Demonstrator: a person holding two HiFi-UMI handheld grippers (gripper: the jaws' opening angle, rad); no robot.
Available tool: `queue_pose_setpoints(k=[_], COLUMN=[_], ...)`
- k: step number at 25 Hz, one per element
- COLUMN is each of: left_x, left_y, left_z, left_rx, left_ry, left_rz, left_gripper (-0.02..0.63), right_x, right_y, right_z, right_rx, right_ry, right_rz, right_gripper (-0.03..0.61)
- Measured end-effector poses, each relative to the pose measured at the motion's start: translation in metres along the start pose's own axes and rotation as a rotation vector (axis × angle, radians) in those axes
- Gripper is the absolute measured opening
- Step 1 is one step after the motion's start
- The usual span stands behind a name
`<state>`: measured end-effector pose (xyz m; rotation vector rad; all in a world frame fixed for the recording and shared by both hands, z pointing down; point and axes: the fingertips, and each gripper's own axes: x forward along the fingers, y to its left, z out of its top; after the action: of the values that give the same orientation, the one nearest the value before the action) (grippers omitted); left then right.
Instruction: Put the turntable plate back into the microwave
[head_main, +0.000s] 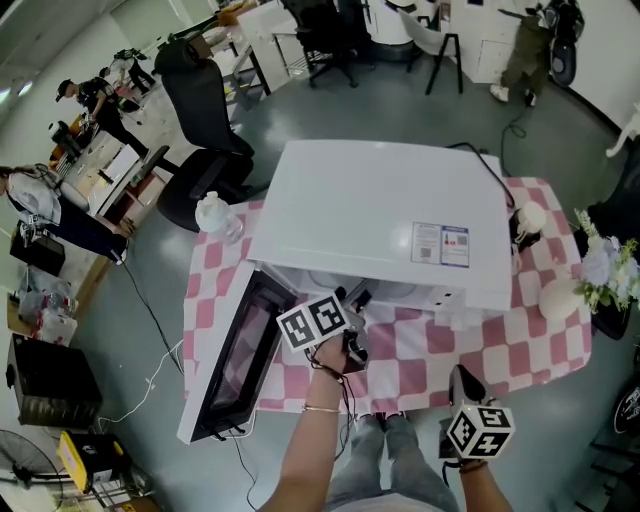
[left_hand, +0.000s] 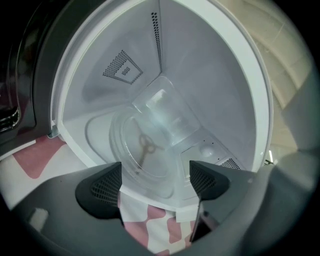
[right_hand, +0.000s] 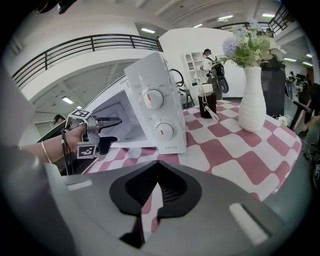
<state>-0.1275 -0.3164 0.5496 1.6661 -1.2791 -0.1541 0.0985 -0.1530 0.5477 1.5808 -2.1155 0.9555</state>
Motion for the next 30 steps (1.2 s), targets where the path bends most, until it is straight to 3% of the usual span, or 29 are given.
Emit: queue_pose_setpoints(k=[7, 20, 28, 30], left_x=[-0.021, -0.099, -0.154, -0.165], left_y=[-0.006, -0.038, -0.064, -0.068], left_z=[0.002, 0.004, 0.015, 0.018], left_rx=[0.069, 0.436, 0.528, 0.556], left_ry=[-0.011, -0.077, -0.211, -0.241], left_rz=[0.033, 0.178, 0.221, 0.246], left_gripper=[0.399, 0.344, 0.194, 0.117], right_x=[-0.005, -0.005, -0.013, -0.016], right_y=[0.005, 0.044, 0.090, 0.097], right_z=[0.003, 0.022, 0.055, 0.068], right_rx=[-0.015, -0.103, -0.179, -0.194], right_ry=[-0.001, -0.007, -0.053, -0.077], right_rz=[0.018, 0.116, 0.234, 0.250], right_gripper=[0.009, 0.009, 0.009, 0.009])
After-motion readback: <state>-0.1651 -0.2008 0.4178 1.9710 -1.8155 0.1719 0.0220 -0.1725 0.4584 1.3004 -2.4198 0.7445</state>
